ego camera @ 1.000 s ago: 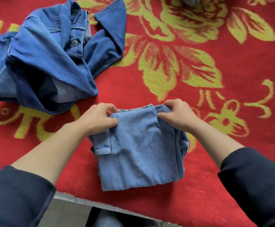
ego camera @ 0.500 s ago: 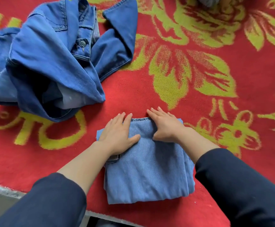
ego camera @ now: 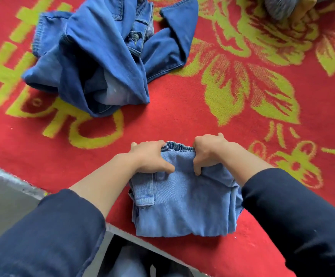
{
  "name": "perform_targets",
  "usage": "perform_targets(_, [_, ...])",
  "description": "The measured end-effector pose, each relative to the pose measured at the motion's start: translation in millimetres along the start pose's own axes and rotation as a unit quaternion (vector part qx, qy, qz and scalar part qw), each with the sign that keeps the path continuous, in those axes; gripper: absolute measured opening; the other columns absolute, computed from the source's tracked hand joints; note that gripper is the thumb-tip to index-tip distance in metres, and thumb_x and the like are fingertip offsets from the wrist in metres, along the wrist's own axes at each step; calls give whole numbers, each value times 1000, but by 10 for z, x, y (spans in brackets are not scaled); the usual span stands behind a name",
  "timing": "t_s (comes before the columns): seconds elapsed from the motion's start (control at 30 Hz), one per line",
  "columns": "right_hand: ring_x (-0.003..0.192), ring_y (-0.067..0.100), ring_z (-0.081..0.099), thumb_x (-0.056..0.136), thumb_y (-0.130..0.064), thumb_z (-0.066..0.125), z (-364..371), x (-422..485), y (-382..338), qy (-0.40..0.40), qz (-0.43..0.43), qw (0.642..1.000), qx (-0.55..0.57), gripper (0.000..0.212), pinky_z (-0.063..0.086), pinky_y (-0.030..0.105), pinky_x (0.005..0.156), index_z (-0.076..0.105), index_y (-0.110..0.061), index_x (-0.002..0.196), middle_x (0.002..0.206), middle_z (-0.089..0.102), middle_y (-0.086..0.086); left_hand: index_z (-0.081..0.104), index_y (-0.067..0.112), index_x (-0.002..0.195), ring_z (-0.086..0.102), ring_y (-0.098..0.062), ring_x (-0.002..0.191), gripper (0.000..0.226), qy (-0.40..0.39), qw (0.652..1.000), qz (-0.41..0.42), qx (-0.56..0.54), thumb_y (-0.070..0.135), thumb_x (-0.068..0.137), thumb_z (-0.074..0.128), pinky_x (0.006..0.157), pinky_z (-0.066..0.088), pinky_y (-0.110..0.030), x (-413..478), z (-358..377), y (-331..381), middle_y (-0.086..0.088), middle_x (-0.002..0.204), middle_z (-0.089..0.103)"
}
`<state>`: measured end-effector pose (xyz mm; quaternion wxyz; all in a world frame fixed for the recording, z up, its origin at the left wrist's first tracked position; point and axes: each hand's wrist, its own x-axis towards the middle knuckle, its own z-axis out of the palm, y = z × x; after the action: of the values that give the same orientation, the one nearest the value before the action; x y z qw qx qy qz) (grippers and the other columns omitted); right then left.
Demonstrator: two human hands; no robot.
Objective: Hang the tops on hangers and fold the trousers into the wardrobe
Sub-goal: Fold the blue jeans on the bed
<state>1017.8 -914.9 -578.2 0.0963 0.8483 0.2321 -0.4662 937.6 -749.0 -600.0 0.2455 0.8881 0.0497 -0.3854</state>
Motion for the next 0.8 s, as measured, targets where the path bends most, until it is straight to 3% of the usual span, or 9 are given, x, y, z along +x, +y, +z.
perform_targets(0.07, [88, 17, 49, 50, -40, 82, 126, -174, -38, 23, -31, 999, -34, 38, 33, 48, 90, 53, -17, 59, 65, 52, -4, 35, 31, 80, 45, -22, 81, 44, 58, 998, 19, 13, 59, 60, 62, 76, 26, -39, -293, 153, 8, 11, 75, 45])
perform_targets(0.1, [86, 19, 53, 50, -40, 81, 200, -269, -68, 33, -50, 997, -46, 38, 36, 45, 88, 53, -17, 60, 62, 52, -4, 38, 31, 84, 44, -22, 81, 45, 83, 996, 22, 18, 59, 59, 60, 75, 24, -39, -447, 247, 16, 9, 77, 46])
perform_targets(0.17, [65, 23, 57, 51, -40, 77, 352, -456, -153, 56, -86, 992, -74, 35, 44, 31, 63, 54, -17, 63, 56, 52, -4, 45, 28, 96, 42, -21, 83, 51, 120, 993, 8, 18, 59, 59, 59, 75, 22, -38, -753, 461, 29, 8, 83, 46])
perform_targets(0.2, [56, 21, 53, 51, -40, 75, 423, -559, -210, 62, -96, 989, -90, 33, 40, 25, 51, 53, -18, 63, 55, 51, -4, 46, 28, 101, 42, -21, 84, 53, 131, 991, -3, 12, 59, 60, 59, 76, 22, -38, -911, 573, 35, 7, 85, 46])
perform_targets(0.27, [48, 17, 46, 54, -39, 74, 519, -785, -380, 56, -115, 984, -127, 31, 31, 22, 42, 52, -20, 65, 55, 50, -4, 47, 27, 105, 43, -20, 85, 54, 134, 991, -23, -4, 57, 62, 59, 78, 24, -39, -1261, 774, 45, 8, 86, 45])
perform_targets(0.43, [45, 16, 42, 56, -35, 71, 529, -1355, -1189, 38, -210, 949, -233, 26, 28, 20, 39, 55, -17, 65, 53, 47, -2, 36, 28, 84, 45, -19, 75, 40, 119, 988, -77, -57, 51, 65, 63, 80, 24, -39, -2292, 957, -229, 7, 76, 44])
perform_targets(0.53, [50, 24, 44, 59, -37, 69, 482, -1609, -1867, 73, -283, 917, -273, 27, 25, 22, 41, 52, -18, 67, 53, 42, -3, 31, 31, 74, 43, -14, 69, 40, 164, 975, -119, -93, 51, 62, 63, 75, 24, -37, -2944, 952, -645, 8, 74, 44])
perform_targets(0.63, [60, 30, 49, 63, -38, 67, 537, -1774, -2616, 112, -341, 893, -272, 26, 31, 26, 51, 54, -18, 72, 58, 47, 0, 46, 32, 93, 44, -15, 80, 45, 231, 951, -186, -87, 53, 58, 62, 74, 22, -36, -3556, 1002, -1153, 11, 82, 45])
perform_targets(0.8, [79, 34, 63, 70, -37, 62, 971, -1943, -4028, 113, -414, 852, -300, 25, 34, 30, 57, 60, -18, 86, 83, 67, 7, 47, 35, 108, 46, -18, 94, 57, 275, 913, -284, -102, 52, 57, 66, 74, 18, -34, -4484, 1429, -2098, 11, 89, 38])
